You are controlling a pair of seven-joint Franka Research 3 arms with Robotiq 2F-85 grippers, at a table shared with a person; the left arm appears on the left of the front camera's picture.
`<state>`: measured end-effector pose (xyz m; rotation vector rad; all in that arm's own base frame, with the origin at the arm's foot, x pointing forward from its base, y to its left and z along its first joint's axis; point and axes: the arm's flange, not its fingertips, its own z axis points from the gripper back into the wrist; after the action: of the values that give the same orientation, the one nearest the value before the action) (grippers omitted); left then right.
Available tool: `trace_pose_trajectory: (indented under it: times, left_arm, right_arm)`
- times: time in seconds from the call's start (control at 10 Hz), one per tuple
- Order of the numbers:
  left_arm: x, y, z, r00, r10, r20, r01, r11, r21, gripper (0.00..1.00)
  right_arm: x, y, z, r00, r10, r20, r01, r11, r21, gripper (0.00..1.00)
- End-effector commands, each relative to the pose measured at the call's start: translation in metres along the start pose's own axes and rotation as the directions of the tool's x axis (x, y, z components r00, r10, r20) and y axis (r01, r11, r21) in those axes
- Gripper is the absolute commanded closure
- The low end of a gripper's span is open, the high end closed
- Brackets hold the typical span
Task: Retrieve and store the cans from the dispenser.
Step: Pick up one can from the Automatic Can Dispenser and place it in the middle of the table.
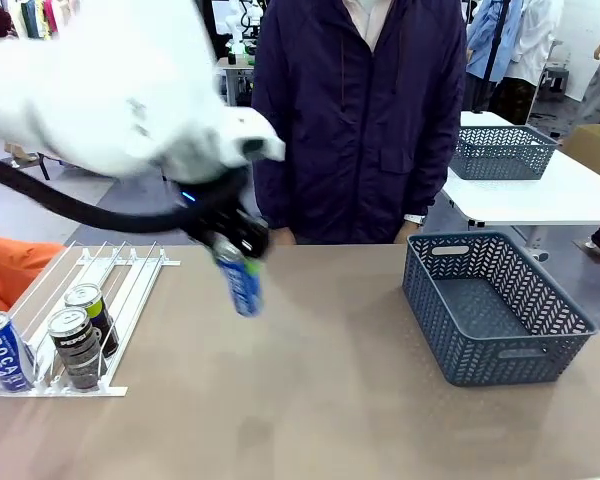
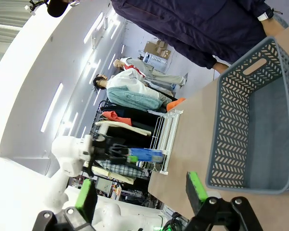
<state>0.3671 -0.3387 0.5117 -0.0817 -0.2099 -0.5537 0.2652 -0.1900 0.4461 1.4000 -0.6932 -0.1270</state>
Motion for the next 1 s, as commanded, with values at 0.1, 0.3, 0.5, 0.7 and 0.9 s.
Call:
trace_pose_trajectory:
  times: [0.1, 0.3, 0.5, 0.7, 0.9]
  left_arm:
    - [0.011, -0.038, -0.06, 0.993, -0.09, -0.078, 0.093, 0.995, 0.024, 1.0]
    - [0.014, -0.042, -0.088, 0.985, -0.129, -0.116, 0.127, 0.992, -0.027, 1.0]
    - [0.02, -0.036, -0.102, 0.981, -0.114, -0.158, 0.104, 0.992, -0.07, 1.0]
    - [0.024, -0.031, -0.1, 0.985, -0.096, -0.141, 0.088, 0.994, -0.066, 1.0]
    - [0.023, -0.03, -0.101, 0.983, -0.101, -0.151, 0.092, 0.993, -0.069, 0.61]
  right_arm:
    - [0.004, 0.004, -0.002, 1.0, 0.002, 0.021, -0.002, 1.0, 0.022, 0.0]
    - [0.004, 0.004, -0.002, 1.0, 0.002, 0.021, -0.002, 1.0, 0.022, 0.0]
    - [0.004, 0.004, -0.002, 1.0, 0.002, 0.021, -0.002, 1.0, 0.022, 0.0]
    - [0.004, 0.004, -0.002, 1.0, 0.002, 0.021, -0.002, 1.0, 0.022, 0.0]
    - [0.004, 0.004, -0.002, 1.0, 0.002, 0.021, -0.002, 1.0, 0.022, 0.0]
